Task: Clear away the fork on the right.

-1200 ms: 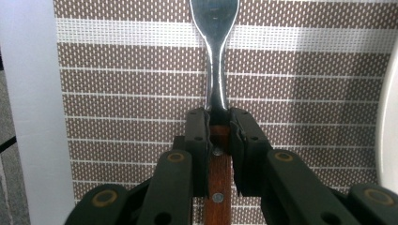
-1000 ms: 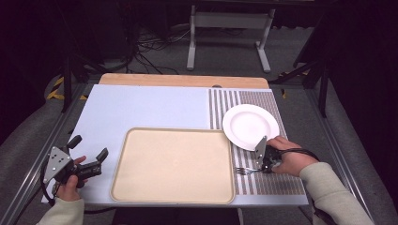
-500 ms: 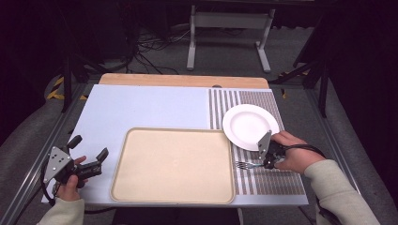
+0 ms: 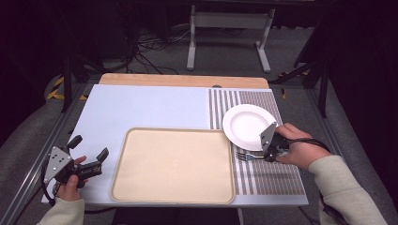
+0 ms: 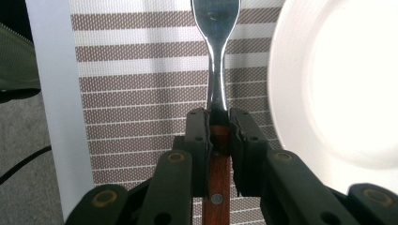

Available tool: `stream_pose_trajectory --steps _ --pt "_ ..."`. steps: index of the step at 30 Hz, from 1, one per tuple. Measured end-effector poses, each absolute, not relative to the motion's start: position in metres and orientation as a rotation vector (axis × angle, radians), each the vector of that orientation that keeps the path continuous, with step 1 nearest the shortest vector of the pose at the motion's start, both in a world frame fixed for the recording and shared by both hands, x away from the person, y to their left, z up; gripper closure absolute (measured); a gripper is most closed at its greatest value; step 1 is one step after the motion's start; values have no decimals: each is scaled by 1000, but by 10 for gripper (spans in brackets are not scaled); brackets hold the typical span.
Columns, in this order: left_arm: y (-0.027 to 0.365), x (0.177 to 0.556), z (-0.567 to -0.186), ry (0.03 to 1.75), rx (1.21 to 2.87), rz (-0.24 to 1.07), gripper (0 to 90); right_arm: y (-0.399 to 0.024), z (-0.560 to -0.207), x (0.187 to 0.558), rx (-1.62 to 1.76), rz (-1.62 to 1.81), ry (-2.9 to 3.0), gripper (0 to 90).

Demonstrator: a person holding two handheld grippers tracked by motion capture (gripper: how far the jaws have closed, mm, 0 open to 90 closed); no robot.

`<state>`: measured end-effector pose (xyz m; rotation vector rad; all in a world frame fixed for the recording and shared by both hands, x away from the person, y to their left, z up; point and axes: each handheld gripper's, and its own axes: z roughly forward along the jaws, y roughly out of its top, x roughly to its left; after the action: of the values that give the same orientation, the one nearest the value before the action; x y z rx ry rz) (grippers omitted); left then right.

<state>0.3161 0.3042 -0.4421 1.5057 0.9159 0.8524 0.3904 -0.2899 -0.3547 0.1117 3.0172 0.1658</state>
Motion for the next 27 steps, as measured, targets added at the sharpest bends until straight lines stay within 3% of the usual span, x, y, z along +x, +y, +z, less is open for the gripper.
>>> stream_pose_trajectory --steps 19,27 --pt "304 316 -442 911 1509 855 4 -271 -332 391 395 455 2900 780" --pt "305 316 -442 912 1504 853 4 -256 -327 390 670 631 2879 781"
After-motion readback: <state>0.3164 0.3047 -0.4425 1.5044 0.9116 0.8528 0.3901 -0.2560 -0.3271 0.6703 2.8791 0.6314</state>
